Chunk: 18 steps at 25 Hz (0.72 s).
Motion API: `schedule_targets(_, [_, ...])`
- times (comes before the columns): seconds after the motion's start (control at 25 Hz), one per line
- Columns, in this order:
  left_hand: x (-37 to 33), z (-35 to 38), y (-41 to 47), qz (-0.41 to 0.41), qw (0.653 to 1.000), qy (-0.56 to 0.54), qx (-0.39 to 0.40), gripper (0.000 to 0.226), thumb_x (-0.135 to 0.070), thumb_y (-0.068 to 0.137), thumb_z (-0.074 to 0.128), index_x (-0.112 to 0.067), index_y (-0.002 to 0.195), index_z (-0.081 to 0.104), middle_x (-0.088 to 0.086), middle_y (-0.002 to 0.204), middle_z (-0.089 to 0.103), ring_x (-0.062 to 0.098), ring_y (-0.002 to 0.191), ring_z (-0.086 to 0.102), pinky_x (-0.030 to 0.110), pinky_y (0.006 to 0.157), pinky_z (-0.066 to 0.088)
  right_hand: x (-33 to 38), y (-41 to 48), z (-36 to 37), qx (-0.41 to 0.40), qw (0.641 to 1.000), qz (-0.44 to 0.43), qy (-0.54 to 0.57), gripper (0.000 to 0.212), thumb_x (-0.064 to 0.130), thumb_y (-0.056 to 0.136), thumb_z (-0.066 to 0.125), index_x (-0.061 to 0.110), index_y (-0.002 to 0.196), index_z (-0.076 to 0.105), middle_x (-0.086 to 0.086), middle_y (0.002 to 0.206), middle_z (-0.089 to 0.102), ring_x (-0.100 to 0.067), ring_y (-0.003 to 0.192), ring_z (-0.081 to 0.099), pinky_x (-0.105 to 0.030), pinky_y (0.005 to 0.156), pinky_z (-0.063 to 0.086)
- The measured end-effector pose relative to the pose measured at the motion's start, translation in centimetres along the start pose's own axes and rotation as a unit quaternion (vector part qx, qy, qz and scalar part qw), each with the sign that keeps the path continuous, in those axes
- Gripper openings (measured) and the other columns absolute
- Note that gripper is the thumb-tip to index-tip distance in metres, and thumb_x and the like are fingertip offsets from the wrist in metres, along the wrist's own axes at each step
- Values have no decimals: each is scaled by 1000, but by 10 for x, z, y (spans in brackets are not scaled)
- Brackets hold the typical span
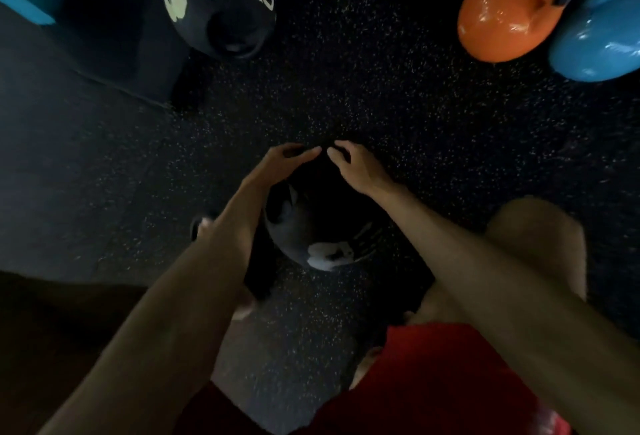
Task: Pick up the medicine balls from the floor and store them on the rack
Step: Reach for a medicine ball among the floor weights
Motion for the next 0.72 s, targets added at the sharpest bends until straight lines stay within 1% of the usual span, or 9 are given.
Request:
schedule_targets(0.04, [-7,-7,12,-12,1000,3,-19,53,-51,85,73,-16,124,68,0,119,69,4,93,65,12,72,51,1,-5,-1,-17,1000,-26,-7,61,56,101,42,19,150,45,-8,154,43,-24,140,42,-42,116,36])
schedule_targets(0.12, [-16,-21,45,-38,997,45,-40,56,-54,88,67,-9,122,69,7,117,68,19,103,65,25,83,52,1,5,-4,-44,998,-35,-9,68,66,96,40,26,151,42,-6,156,39,-23,141,39,-45,116,35])
schedule_targets(0.2, [-29,-33,73,-31,993,100,-49,56,-54,90,63,-6,118,70,12,116,69,27,108,66,29,83,50,10,30,-12,-72,997,-6,0,65,67,96,40,28,147,48,-6,150,46,-24,134,48,-44,112,41])
schedule_targets(0.32, [-51,-36,96,25,989,143,-30,50,-50,98,52,-7,117,67,14,118,67,28,110,64,30,85,48,27,79,-27,-65,995,72,16,57,62,97,44,23,135,61,-5,133,61,-25,119,59,-41,103,48])
schedule_targets(0.4, [-62,-31,98,55,987,151,3,58,-58,98,44,-11,130,58,12,132,59,27,119,57,32,92,45,31,109,-38,-60,989,134,34,56,57,95,49,16,131,63,-7,128,63,-28,112,61,-37,99,50])
schedule_targets(0.52, [-73,-27,104,88,959,261,72,82,-75,88,45,-31,155,27,6,161,27,30,147,26,47,117,29,29,145,-58,-94,977,183,54,54,42,93,55,6,133,59,-12,129,61,-31,110,60,-36,95,51])
schedule_targets(0.6, [-80,-29,110,110,940,298,122,89,-77,83,51,-40,156,17,-1,166,13,26,152,12,51,122,18,30,157,-71,-137,972,183,58,41,34,94,54,5,121,63,-11,119,61,-31,107,60,-34,92,52])
schedule_targets(0.68, [-92,-35,121,111,947,260,152,88,-76,82,56,-41,155,21,-2,165,15,24,151,15,45,122,19,32,161,-80,-173,970,162,58,27,35,96,50,11,93,63,-8,100,60,-26,96,59,-30,80,48])
schedule_targets(0.72, [-98,-39,132,105,949,241,174,88,-75,81,58,-41,154,25,-3,164,18,23,150,19,42,121,22,38,159,-82,-184,970,150,57,29,37,97,48,14,87,63,-6,97,61,-25,93,59,-29,77,45])
Point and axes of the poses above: each hand's wrist, its own y-axis towards the middle knuckle, its own z-axis out of the palm, x = y × z, the point moved 7 cm from there along y, towards the middle knuckle
